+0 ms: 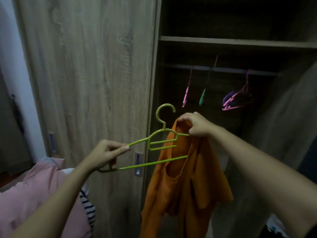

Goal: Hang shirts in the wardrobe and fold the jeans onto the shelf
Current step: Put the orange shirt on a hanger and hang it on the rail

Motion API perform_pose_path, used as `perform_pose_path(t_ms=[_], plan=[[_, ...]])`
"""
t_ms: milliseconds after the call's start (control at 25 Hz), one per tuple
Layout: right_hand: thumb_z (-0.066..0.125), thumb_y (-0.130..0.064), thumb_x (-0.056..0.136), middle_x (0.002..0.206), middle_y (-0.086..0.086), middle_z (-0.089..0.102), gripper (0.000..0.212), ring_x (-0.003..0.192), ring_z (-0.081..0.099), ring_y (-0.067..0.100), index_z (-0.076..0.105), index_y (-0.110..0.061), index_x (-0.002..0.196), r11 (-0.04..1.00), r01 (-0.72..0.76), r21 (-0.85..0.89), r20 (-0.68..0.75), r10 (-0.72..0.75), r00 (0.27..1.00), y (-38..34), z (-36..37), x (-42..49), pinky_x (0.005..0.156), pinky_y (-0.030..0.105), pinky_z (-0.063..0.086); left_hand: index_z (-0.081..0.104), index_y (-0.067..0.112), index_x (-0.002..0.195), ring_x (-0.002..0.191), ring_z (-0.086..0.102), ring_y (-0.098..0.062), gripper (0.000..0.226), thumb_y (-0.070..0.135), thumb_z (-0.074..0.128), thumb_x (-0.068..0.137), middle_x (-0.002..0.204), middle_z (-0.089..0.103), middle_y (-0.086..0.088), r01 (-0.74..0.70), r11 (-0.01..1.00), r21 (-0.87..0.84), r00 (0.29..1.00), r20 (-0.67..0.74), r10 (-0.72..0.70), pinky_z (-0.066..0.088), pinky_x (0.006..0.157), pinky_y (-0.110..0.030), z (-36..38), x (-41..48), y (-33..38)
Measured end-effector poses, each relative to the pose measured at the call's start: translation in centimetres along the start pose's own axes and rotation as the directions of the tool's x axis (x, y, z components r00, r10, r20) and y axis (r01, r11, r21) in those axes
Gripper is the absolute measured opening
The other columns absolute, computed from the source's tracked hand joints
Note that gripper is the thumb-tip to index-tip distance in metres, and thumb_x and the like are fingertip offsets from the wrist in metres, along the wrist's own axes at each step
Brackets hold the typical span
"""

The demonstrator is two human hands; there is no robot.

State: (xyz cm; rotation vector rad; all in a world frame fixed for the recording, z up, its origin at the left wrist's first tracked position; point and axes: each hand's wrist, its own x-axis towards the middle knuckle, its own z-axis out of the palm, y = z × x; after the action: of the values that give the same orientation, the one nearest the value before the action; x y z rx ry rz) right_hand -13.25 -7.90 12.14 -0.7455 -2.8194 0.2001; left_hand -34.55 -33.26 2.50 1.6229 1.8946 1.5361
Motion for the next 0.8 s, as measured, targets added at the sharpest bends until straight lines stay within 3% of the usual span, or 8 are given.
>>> perform_pose_path(t_ms=[120, 240, 360, 440, 560, 640, 720, 800], plan=[[0.053, 0.003, 0.076, 0.140, -0.007, 0.039, 0.065, 0.122, 0.033, 0.018, 0.048, -0.032, 0.130, 0.998, -0.055, 0.024, 0.075, 0.053, 0.996, 2.8, -0.5, -1.1, 0.094, 0.034, 0.037, 0.078, 0.028, 0.072, 0.033, 0.054, -0.019, 0.023, 0.050, 0.071, 0.074, 0.038, 0.057, -0.004, 0.047, 0.999, -0.002, 0.999, 0.022, -0.047, 0.044, 0.040, -0.017, -3.0, 0.4, 1.4], [0.053, 0.004, 0.077, 0.142, -0.005, 0.037, 0.065, 0.125, 0.031, 0.018, 0.047, -0.032, 0.130, 0.985, -0.014, 0.173, 0.145, -0.011, 0.989, 1.8, -0.1, -2.0, 0.092, 0.030, 0.034, 0.077, 0.027, 0.080, 0.033, 0.054, -0.015, 0.061, 0.078, 0.069, 0.047, 0.043, 0.062, -0.003, 0.058, 0.998, -0.026, 0.994, 0.090, -0.055, 0.045, 0.040, -0.017, -3.0, 0.6, 2.2], [0.054, 0.006, 0.077, 0.142, -0.003, 0.039, 0.061, 0.123, 0.033, 0.014, 0.049, -0.023, 0.131, 0.956, 0.119, 0.269, 0.185, -0.172, 0.968, -1.4, 0.8, -2.3, 0.097, 0.029, 0.033, 0.078, 0.028, 0.081, 0.034, 0.054, -0.012, 0.050, 0.071, 0.068, 0.057, 0.043, 0.060, -0.005, 0.032, 0.997, -0.072, 0.986, 0.169, -0.019, 0.045, 0.040, -0.018, 0.6, 0.7, 1.7], [0.053, 0.006, 0.074, 0.141, -0.001, 0.041, 0.061, 0.125, 0.036, 0.011, 0.050, -0.020, 0.129, 0.925, 0.165, 0.343, 0.205, -0.245, 0.948, -2.9, 1.1, -2.3, 0.099, 0.026, 0.033, 0.077, 0.017, 0.083, 0.034, 0.054, -0.010, 0.034, 0.048, 0.066, 0.074, 0.044, 0.061, -0.004, 0.023, 0.990, -0.139, 0.986, 0.164, 0.001, 0.044, 0.038, -0.017, 3.5, 0.5, 0.7], [0.055, -0.020, 0.081, 0.133, -0.002, 0.051, 0.050, 0.121, 0.048, 0.013, 0.048, -0.028, 0.130, 0.893, 0.211, 0.397, 0.122, -0.279, 0.952, -2.3, 0.6, -2.4, 0.097, 0.026, 0.039, 0.076, 0.013, 0.076, 0.031, 0.048, -0.010, 0.030, 0.040, 0.066, 0.079, 0.039, 0.055, -0.003, 0.049, 0.959, -0.279, 0.999, 0.033, -0.041, 0.041, 0.037, -0.019, 6.0, -0.2, -0.5], [0.042, -0.048, 0.089, 0.120, -0.005, 0.060, 0.047, 0.104, 0.058, 0.010, 0.047, -0.030, 0.131, 0.940, 0.339, 0.047, -0.129, -0.330, 0.935, -0.8, 0.3, -2.6, 0.091, 0.031, 0.043, 0.075, 0.017, 0.076, 0.030, 0.044, -0.011, 0.051, 0.066, 0.069, 0.065, 0.036, 0.049, -0.002, 0.035, 0.945, -0.324, 0.997, -0.056, -0.056, 0.037, 0.038, -0.018, 5.9, -0.5, -0.9], [0.022, -0.058, 0.093, 0.104, -0.002, 0.067, 0.058, 0.088, 0.064, 0.013, 0.057, -0.022, 0.122, 0.852, 0.363, -0.377, -0.289, -0.480, 0.828, 0.6, 0.5, -2.9, 0.075, 0.031, 0.049, 0.076, 0.023, 0.077, 0.031, 0.044, -0.012, 0.055, 0.073, 0.067, 0.059, 0.035, 0.048, -0.003, 0.004, 0.939, -0.345, 0.992, -0.119, -0.048, 0.037, 0.040, -0.017, 5.7, -0.5, -0.8], [0.013, -0.057, 0.095, 0.091, 0.000, 0.070, 0.063, 0.074, 0.067, 0.016, 0.063, -0.020, 0.108, 0.828, 0.362, -0.428, -0.371, -0.526, 0.765, 1.1, 0.7, -3.3, 0.058, 0.030, 0.052, 0.076, 0.031, 0.076, 0.038, 0.053, -0.012, 0.038, 0.067, 0.066, 0.066, 0.044, 0.059, -0.002, -0.033, 0.940, -0.339, 0.991, -0.132, -0.013, 0.042, 0.043, -0.017, 5.7, -0.3, -0.3]])
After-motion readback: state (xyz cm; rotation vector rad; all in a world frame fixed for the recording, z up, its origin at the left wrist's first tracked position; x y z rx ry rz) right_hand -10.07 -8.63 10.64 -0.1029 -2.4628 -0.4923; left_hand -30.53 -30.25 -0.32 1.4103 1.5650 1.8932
